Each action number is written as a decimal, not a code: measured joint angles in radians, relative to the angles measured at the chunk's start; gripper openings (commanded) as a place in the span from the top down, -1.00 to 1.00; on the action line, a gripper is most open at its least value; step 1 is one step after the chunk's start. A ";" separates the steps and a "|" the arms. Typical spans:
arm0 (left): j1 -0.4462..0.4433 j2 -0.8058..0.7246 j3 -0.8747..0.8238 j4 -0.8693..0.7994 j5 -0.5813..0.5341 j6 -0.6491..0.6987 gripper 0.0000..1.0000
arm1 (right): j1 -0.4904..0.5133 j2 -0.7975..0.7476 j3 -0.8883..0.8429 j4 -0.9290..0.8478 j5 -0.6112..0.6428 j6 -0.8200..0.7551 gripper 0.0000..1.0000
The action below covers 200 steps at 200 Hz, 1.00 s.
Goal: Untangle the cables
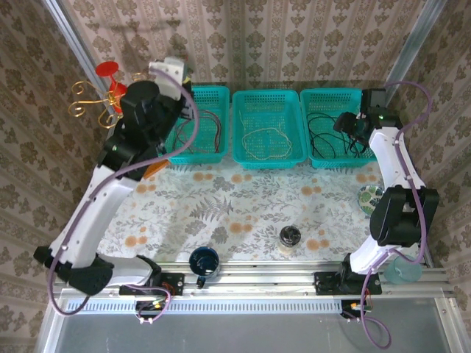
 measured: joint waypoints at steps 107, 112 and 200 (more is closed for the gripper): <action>0.161 0.505 0.363 0.041 -0.022 0.211 1.00 | 0.000 -0.065 -0.033 0.022 -0.051 0.006 -0.52; 0.167 0.527 0.366 0.040 -0.022 0.212 1.00 | 0.000 -0.069 -0.037 0.024 -0.052 0.006 -0.52; 0.213 0.910 0.359 -0.131 0.094 0.032 1.00 | 0.000 -0.088 -0.055 0.028 -0.080 0.002 -0.52</action>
